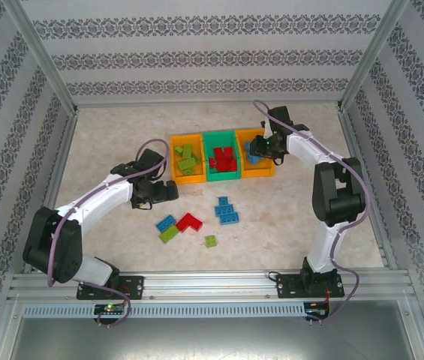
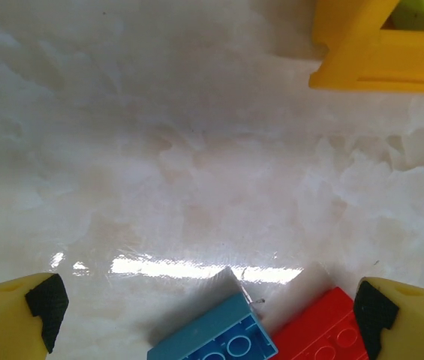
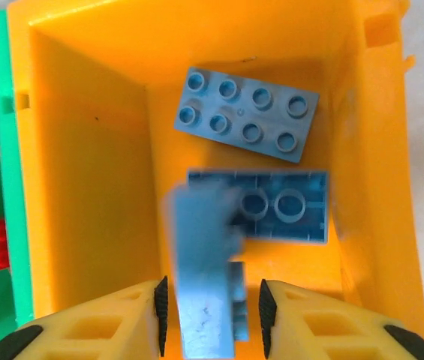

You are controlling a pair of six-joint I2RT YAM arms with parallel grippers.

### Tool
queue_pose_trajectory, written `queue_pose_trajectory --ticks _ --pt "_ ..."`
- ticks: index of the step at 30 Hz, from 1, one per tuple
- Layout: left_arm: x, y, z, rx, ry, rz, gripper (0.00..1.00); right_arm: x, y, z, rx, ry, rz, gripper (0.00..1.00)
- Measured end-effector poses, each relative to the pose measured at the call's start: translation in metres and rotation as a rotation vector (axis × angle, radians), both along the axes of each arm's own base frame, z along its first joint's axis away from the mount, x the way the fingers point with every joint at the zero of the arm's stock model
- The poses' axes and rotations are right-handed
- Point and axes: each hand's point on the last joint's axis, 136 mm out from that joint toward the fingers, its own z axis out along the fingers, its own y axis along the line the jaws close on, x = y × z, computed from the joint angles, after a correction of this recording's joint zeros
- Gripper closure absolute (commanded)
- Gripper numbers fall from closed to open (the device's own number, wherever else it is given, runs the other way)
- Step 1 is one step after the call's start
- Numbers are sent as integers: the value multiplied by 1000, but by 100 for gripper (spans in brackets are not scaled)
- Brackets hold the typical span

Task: Sort the legos into containers by color

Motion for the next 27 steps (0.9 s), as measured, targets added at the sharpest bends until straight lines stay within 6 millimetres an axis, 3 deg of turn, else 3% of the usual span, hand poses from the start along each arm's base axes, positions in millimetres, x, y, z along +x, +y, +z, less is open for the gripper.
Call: queue_pose_trajectory --ticks 7,11,17,20,27 --pt "-2 -7 -7 17 20 -27 0 -4 4 2 21 12 -3 38" --pt "2 -26 -2 9 7 -73 0 -18 2 15 36 -14 -11 32" --pt "28 -94 6 -35 -9 -170 3 -43 -9 51 38 -118 -48 28" --pt "43 -130 2 -51 -5 -209 4 -52 -18 60 23 -155 -69 26" --pt "63 -188 -15 -79 21 -261 10 -61 -60 38 -9 -109 -176 24"
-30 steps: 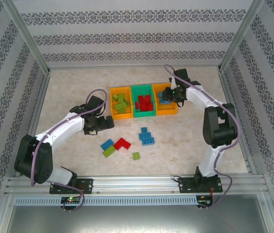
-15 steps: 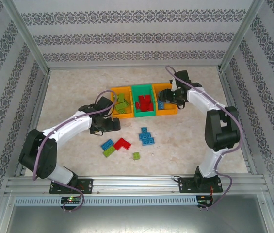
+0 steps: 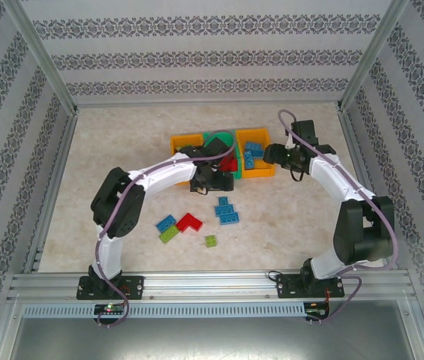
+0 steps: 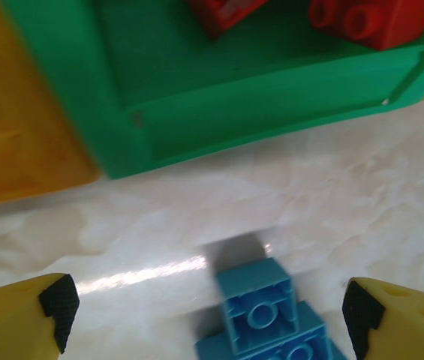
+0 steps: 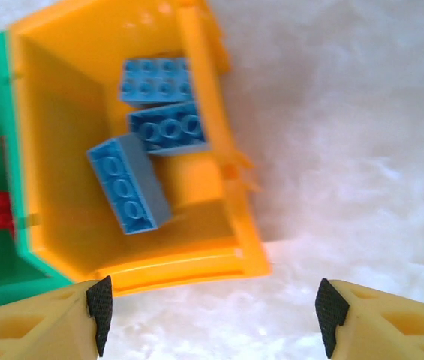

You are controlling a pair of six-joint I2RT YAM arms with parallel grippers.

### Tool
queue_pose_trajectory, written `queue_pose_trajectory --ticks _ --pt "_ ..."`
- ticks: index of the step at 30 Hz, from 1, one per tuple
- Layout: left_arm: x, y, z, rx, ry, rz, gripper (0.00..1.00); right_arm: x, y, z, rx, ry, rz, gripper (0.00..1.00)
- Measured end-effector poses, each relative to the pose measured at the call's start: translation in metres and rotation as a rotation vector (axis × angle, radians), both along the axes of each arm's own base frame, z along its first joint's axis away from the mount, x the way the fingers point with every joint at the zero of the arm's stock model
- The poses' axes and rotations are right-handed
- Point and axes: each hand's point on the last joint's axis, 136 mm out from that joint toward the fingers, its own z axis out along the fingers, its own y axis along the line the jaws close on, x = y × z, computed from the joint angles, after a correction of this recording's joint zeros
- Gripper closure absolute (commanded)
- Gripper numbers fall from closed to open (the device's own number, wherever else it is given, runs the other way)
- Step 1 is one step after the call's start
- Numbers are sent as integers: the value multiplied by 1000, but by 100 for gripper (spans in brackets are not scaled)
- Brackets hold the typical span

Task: Sort the legos into containers by color

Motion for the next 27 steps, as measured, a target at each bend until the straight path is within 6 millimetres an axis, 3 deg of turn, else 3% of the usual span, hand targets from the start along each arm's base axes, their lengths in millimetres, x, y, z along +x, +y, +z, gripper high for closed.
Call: queue_pose_trajectory --ticks 3,7,16,27 --pt "2 -13 -5 -8 19 -12 16 -8 -13 -11 -2 31 -39 22" --pt "0 -24 -13 -3 45 -30 21 -15 -18 -11 -6 31 -52 22" --pt "-20 -28 -23 34 96 -61 23 -6 -36 -10 -19 2 -91 26" --pt "-28 -31 -24 38 115 -64 33 23 -11 -35 95 3 -10 31"
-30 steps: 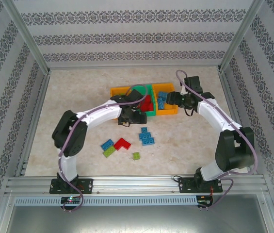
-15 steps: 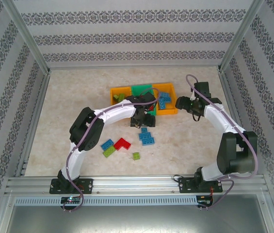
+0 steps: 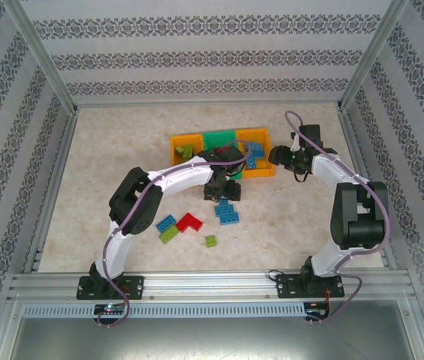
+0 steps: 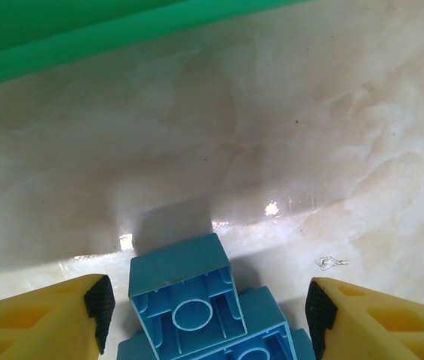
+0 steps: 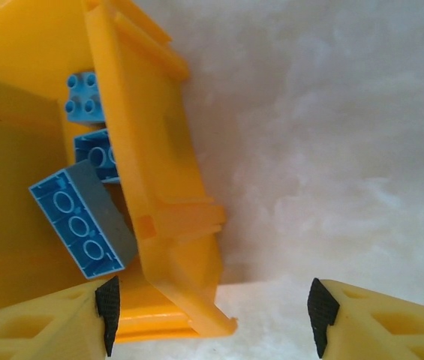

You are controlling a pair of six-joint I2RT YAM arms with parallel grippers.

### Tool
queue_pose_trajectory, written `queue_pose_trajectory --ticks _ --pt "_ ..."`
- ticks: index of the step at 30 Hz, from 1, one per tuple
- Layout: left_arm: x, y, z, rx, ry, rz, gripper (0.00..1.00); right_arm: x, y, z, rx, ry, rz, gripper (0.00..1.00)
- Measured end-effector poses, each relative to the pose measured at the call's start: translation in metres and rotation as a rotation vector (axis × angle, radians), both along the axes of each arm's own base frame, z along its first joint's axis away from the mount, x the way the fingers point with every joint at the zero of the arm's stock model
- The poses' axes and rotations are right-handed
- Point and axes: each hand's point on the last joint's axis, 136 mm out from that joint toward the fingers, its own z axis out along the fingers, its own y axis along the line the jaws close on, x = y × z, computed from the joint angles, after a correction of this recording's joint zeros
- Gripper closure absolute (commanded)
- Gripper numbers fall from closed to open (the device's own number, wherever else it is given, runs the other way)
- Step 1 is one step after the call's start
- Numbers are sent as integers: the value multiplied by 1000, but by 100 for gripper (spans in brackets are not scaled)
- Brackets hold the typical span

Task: Sort the legos into containers by color

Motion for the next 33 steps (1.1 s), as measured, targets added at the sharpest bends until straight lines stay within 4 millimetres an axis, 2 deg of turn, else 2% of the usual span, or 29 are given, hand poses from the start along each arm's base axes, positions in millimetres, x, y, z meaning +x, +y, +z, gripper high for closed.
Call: queue_pose_trajectory --ticks 4,9,14,19,26,33 --pt "0 0 0 1 2 3 36 4 14 1 20 -14 35 35" --pt "0 0 -1 2 4 6 42 17 31 -5 17 -13 85 47" --pt "0 0 -3 3 7 11 53 16 38 -12 2 1 101 59" --pt "-5 5 -9 18 23 16 57 14 46 -13 -15 0 119 71" --pt "-8 8 -13 26 32 16 59 5 60 -22 -40 13 155 75" --pt "-9 9 -12 27 30 16 70 -7 72 -29 -57 25 181 76"
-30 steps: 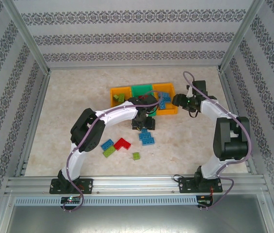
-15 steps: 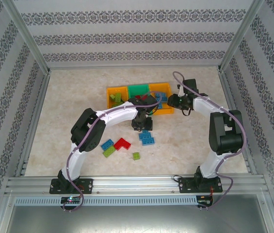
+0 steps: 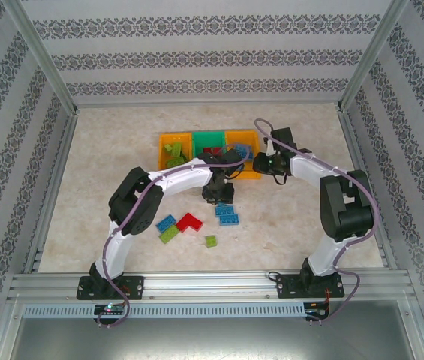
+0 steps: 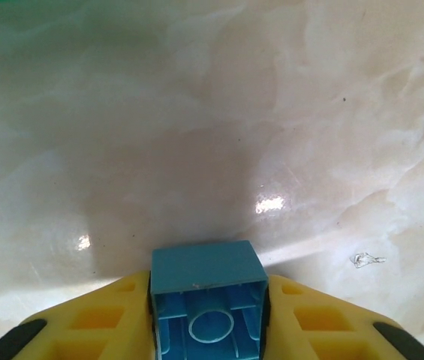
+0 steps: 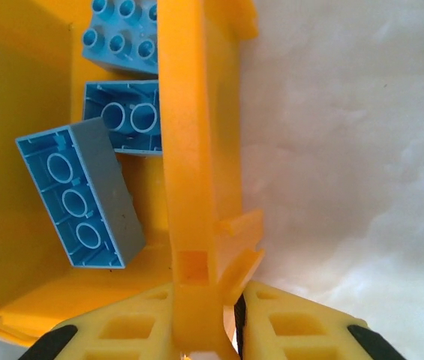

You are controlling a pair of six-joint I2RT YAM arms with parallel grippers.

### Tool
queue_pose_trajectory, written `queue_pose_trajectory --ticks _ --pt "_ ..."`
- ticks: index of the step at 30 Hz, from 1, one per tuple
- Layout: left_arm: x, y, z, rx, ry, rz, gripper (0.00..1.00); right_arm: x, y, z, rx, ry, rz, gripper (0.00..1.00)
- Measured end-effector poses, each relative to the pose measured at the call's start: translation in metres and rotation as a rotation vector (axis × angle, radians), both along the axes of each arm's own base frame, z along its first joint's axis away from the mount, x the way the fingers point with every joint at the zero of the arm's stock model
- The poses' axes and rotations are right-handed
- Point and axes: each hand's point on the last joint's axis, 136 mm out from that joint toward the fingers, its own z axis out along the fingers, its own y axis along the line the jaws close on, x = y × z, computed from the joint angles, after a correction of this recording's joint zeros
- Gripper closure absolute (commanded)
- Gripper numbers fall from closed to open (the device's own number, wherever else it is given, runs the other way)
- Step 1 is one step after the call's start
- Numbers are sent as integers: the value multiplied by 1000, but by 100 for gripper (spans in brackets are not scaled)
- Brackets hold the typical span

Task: Sort the legos into containers by color

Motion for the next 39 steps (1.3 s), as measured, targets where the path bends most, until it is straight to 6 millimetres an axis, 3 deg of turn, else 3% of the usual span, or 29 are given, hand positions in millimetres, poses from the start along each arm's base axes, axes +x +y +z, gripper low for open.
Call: queue_pose_trajectory --ticks 6,16,26,29,32,39 --pt "-3 5 1 10 -2 2 72 -10 1 5 3 -1 -9 75" --pt "0 12 10 48 -21 6 71 -10 1 30 28 -53 -27 72" --pt "52 -29 99 -110 -230 -14 71 -17 -4 48 57 -88 -65 54" --pt "67 -38 116 -147 -273 -12 71 -21 -11 57 69 -110 -88 52" --pt "82 -37 113 -148 -284 -3 71 -30 -17 58 74 -115 -103 51" --pt "117 -38 70 -148 -251 20 71 -58 -20 45 86 -81 -112 50"
